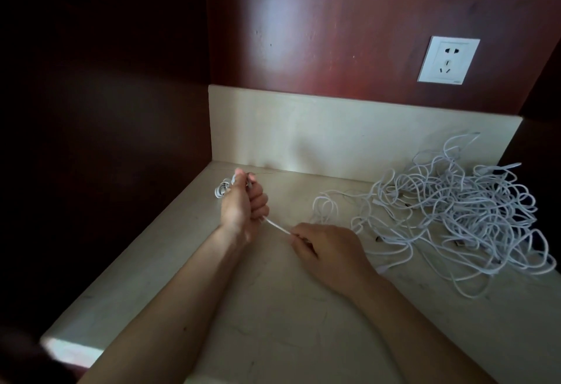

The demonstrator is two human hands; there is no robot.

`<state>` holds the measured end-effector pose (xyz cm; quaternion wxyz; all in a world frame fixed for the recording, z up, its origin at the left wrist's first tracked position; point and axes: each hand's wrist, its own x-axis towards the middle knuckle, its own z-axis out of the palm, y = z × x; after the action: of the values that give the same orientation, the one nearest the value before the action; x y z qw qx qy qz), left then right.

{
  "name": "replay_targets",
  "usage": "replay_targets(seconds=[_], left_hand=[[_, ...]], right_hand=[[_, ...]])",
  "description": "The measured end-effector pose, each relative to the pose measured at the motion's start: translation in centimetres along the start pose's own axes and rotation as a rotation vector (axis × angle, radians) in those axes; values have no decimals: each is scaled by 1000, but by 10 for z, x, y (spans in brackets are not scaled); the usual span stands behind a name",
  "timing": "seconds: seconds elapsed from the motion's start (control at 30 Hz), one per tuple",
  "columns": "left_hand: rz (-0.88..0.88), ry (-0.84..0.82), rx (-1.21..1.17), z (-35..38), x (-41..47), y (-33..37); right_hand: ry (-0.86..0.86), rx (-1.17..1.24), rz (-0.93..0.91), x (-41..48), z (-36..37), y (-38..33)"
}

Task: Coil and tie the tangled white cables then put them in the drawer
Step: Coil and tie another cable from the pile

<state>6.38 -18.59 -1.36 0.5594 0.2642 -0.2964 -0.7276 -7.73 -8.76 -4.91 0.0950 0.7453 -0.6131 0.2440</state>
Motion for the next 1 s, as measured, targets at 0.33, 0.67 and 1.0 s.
replay_targets(seconds=[0.33, 0.67, 1.0], left_hand=[[-37, 24, 637, 2, 0, -5], [-179, -525, 1040, 7, -29, -20], [-78, -610, 1028, 10, -29, -20]], right_hand=[[165, 209, -68, -3, -18, -11], [326, 318, 190, 3, -11, -3], [288, 311, 304, 6, -3, 8]])
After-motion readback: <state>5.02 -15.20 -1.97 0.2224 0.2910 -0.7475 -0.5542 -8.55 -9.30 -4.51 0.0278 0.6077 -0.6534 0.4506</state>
